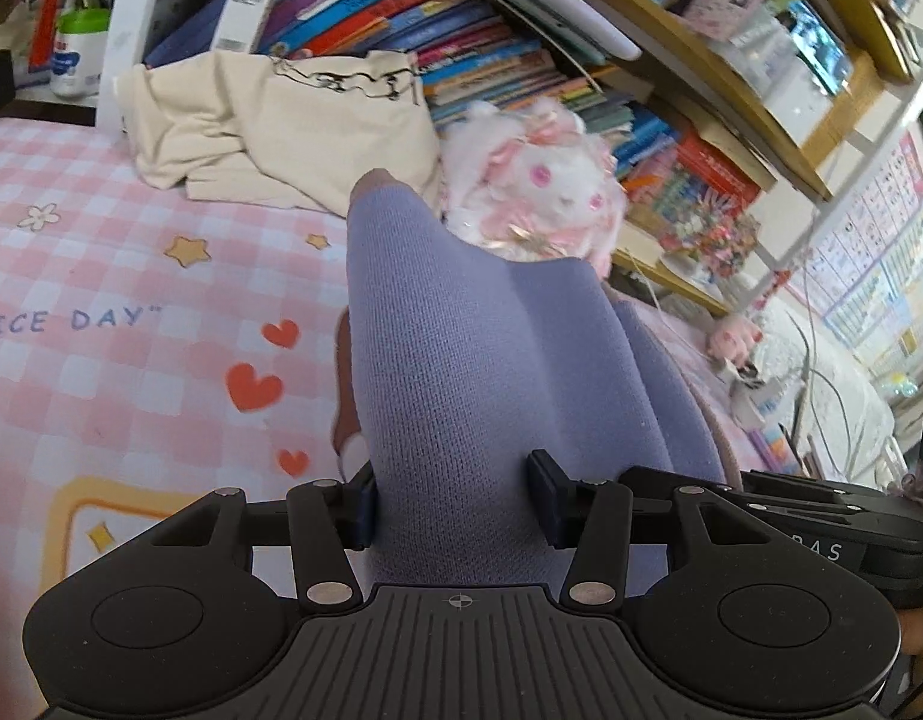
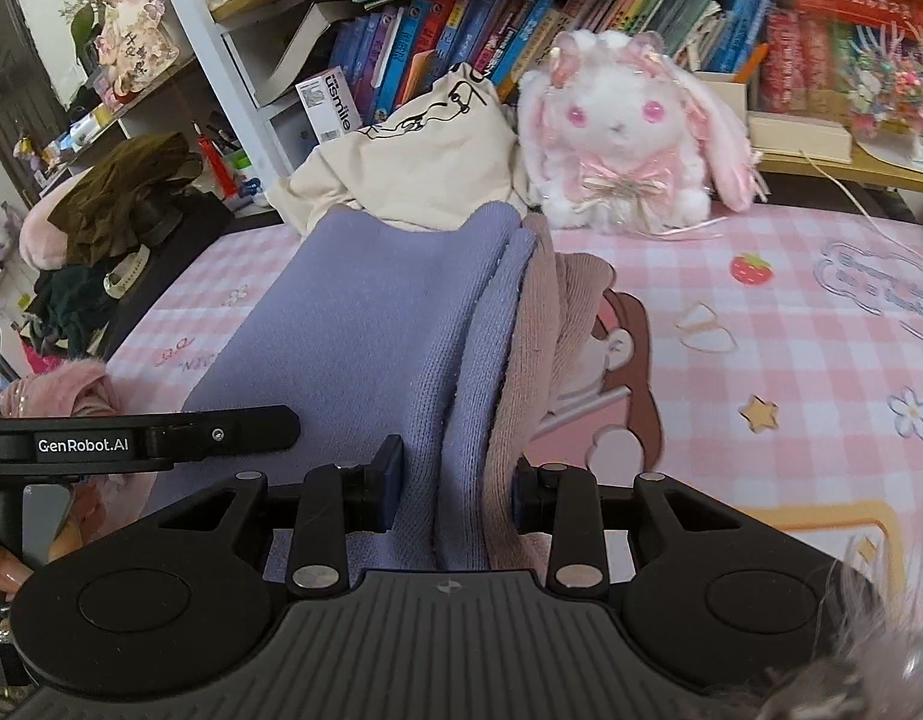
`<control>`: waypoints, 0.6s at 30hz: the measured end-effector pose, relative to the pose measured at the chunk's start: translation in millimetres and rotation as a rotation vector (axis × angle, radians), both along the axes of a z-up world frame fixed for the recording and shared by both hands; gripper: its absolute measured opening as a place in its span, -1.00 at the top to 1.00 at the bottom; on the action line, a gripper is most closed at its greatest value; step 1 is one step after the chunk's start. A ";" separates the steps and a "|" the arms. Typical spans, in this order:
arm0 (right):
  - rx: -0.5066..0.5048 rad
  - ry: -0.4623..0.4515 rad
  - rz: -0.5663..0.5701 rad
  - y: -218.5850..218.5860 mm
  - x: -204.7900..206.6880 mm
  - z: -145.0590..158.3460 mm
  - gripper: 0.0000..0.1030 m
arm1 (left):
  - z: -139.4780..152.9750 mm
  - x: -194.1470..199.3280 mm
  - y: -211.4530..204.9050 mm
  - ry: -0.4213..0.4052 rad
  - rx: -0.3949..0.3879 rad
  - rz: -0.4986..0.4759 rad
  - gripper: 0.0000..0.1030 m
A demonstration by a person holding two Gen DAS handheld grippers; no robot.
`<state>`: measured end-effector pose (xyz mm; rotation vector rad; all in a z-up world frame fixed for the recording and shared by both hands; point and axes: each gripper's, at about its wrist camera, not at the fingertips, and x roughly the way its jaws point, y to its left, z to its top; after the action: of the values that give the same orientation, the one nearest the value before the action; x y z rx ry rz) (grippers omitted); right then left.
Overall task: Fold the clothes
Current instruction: 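Fold the raised edge over onto the rest of the sweater with both grippers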
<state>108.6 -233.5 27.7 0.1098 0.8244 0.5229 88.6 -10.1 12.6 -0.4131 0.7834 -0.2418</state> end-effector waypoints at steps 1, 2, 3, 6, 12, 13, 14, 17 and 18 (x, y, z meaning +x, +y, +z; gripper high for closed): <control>-0.002 -0.001 0.004 3.8 4.4 -0.3 0.40 | -0.1 3.2 2.7 -0.002 0.002 0.003 0.06; -0.004 -0.003 0.007 7.6 8.9 -0.7 0.40 | -0.2 6.8 5.8 -0.003 0.003 0.006 0.06; -0.006 -0.005 0.011 11.1 12.8 -0.9 0.40 | -0.3 10.5 9.1 -0.004 0.004 0.009 0.06; -0.011 -0.012 0.019 21.6 27.0 -1.2 0.40 | -0.6 21.6 19.3 -0.008 0.003 0.020 0.06; -0.025 -0.020 0.033 43.6 60.0 -5.0 0.40 | -3.4 48.6 38.0 -0.003 0.001 0.040 0.06; -0.026 -0.021 0.034 46.6 65.1 -6.0 0.40 | -4.4 52.6 40.6 -0.002 0.000 0.043 0.06; -0.028 -0.022 0.035 49.5 70.2 -7.1 0.40 | -5.4 57.0 43.2 -0.001 -0.001 0.045 0.06; -0.034 -0.020 0.031 57.1 84.8 -10.0 0.40 | -8.9 70.7 48.1 0.004 -0.007 0.048 0.06; -0.039 -0.019 0.028 59.4 90.1 -11.0 0.40 | -10.5 75.1 49.2 0.007 -0.010 0.047 0.07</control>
<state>198.7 -174.0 16.7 0.0577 0.8184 0.5336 163.7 39.0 2.1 -0.4409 0.7786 -0.2009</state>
